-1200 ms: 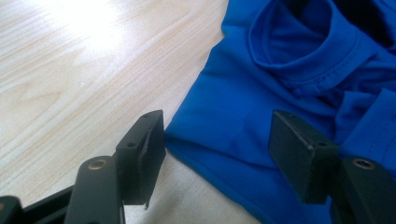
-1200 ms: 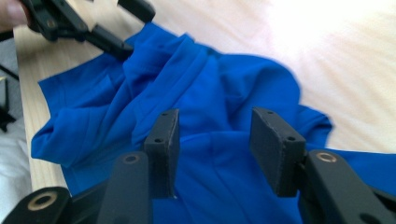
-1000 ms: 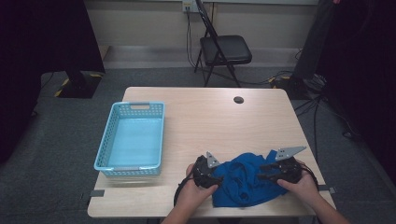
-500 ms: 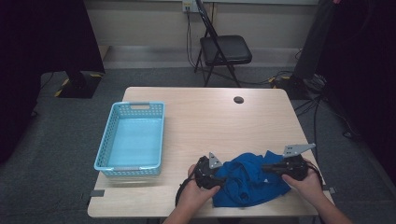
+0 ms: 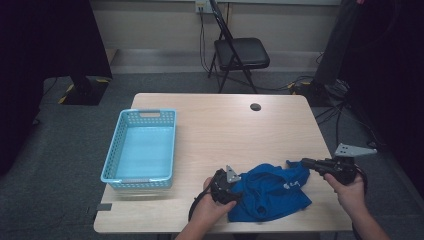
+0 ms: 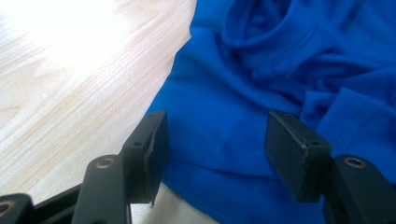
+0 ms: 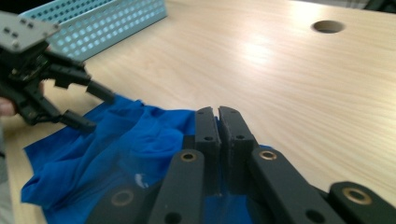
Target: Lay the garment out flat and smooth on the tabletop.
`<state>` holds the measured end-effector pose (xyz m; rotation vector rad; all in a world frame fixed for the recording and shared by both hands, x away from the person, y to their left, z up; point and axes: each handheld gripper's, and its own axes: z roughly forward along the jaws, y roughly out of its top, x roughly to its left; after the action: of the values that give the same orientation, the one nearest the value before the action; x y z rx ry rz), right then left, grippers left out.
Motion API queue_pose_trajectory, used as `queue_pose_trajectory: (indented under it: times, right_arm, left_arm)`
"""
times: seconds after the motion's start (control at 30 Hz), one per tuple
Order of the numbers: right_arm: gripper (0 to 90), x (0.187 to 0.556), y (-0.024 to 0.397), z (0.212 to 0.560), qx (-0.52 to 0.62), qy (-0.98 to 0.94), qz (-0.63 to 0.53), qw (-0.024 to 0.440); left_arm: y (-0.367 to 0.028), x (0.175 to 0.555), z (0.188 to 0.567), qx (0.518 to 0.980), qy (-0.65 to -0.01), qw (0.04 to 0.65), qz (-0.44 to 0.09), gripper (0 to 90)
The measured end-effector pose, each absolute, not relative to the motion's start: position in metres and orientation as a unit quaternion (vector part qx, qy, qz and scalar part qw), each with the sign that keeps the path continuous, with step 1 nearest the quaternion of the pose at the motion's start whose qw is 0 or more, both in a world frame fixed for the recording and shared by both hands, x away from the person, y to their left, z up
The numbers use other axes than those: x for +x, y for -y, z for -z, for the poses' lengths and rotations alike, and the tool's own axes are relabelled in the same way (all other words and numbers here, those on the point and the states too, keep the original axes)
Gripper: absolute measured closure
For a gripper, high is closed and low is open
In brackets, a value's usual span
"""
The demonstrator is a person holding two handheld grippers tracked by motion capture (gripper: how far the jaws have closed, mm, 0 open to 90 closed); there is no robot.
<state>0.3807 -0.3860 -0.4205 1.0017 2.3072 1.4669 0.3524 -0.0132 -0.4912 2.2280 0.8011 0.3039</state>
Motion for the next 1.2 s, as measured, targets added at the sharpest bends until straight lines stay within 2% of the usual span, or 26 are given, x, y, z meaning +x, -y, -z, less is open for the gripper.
queue_pose_trajectory:
  times: [0.27, 0.53, 0.7, 0.87, 1.2]
  right_arm:
    - [86.9, 0.386, 0.413, 0.418, 0.386, -0.758, -0.509, 0.133]
    - [86.9, 0.393, 0.433, 0.43, 0.438, -0.745, -0.479, 0.155]
    - [86.8, 0.4, 0.443, 0.443, 0.469, -0.74, -0.46, 0.143]
    - [86.6, 0.401, 0.442, 0.447, 0.47, -0.744, -0.456, 0.135]
    - [86.4, 0.399, 0.436, 0.448, 0.46, -0.752, -0.454, 0.133]
  left_arm:
    - [0.013, 0.353, 0.492, 0.869, -0.31, 0.365, -0.127, 39.7]
    - [0.011, 0.355, 0.493, 0.867, -0.311, 0.366, -0.13, 39.7]
    - [0.009, 0.355, 0.491, 0.868, -0.315, 0.361, -0.133, 40.5]
    - [0.009, 0.35, 0.478, 0.855, -0.311, 0.402, -0.107, 43.8]
    - [0.021, 0.343, 0.476, 0.863, -0.284, 0.412, -0.065, 49.8]
